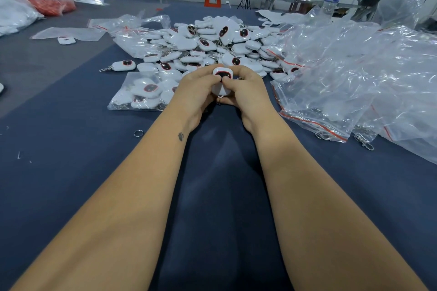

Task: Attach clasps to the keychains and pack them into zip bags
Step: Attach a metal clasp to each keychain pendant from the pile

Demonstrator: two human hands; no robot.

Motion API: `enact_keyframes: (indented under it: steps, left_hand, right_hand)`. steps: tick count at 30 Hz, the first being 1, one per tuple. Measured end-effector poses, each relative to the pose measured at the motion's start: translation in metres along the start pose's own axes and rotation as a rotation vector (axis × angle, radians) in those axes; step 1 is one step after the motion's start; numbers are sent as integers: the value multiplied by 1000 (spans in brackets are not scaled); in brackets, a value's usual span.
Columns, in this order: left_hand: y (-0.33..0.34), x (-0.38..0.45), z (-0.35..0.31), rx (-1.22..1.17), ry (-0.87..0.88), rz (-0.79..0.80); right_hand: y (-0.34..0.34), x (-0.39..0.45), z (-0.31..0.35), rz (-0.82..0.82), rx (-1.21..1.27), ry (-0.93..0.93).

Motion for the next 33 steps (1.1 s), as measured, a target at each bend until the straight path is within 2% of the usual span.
enact_keyframes:
  steps: [14, 24, 28, 31, 33]
  left_hand:
    - [-2, 3, 4, 64, 16, -78]
    - [-7, 3, 3, 117, 69, -48]
    - [-8, 3, -8, 244, 161, 0]
    - [-15, 3, -18, 395, 303, -126]
    - [-24, 2, -22, 658, 380, -259]
  right_hand:
    - [3, -1, 1, -3, -76, -28]
    - [3, -4, 2, 9, -23, -10]
    - [1, -5, 6, -12, 147, 19]
    - [0, -4, 5, -65, 192, 18]
    - [-1, -3, 4, -103, 182, 1]
Point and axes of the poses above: each hand's wrist, its own x-axis towards the middle knuckle, its own y-axis out of the palm, z = x × y, the point moved 2 cm from there along x, towards the middle knuckle, and after that the axes turned 10 degrees about y, right-handed, at the moved point
